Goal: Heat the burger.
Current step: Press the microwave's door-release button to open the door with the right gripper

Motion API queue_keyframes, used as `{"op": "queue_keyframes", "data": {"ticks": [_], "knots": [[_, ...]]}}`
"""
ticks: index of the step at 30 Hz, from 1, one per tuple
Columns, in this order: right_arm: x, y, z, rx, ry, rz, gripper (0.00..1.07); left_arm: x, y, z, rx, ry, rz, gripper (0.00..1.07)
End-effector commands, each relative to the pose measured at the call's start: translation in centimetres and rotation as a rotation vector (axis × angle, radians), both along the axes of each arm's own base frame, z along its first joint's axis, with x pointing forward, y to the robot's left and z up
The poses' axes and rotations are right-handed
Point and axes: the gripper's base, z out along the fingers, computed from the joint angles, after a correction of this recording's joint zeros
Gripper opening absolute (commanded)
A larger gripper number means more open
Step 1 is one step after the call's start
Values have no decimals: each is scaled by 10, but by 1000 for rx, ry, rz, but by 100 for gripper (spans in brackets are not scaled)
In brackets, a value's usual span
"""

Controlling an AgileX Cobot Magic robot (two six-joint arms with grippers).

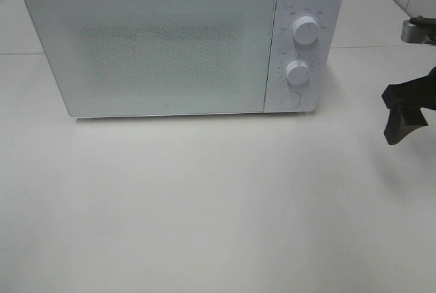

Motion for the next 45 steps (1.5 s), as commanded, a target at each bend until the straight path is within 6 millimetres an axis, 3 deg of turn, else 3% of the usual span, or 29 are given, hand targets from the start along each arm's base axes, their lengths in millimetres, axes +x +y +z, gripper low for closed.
{"op": "queue_keyframes", "data": {"ticks": [1,6,8,9,10,12,13,18,23,35,45], "knots": [[-25,-3,12,0,-30,3,76,0,0,0,-5,-13,0,0],[-54,-4,22,3,-55,9,76,0,0,0,-5,-13,0,0],[-77,-5,29,7,-62,30,76,0,0,0,-5,-13,0,0],[-77,-5,29,7,-62,30,76,0,0,0,-5,-13,0,0],[-92,-5,35,8,-61,35,76,0,0,0,-5,-13,0,0],[-100,-6,36,8,-48,38,76,0,0,0,-5,-13,0,0],[-116,-7,39,7,-39,43,76,0,0,0,-5,-13,0,0],[-143,-8,44,9,-35,51,75,0,0,0,-5,-13,0,0],[-182,-10,45,14,-154,51,75,0,0,0,-5,-13,0,0],[-230,-11,61,44,-549,65,75,0,0,0,-8,-13,-1,0],[-264,-13,68,44,-777,75,75,0,0,0,-8,-13,-1,0]]}}
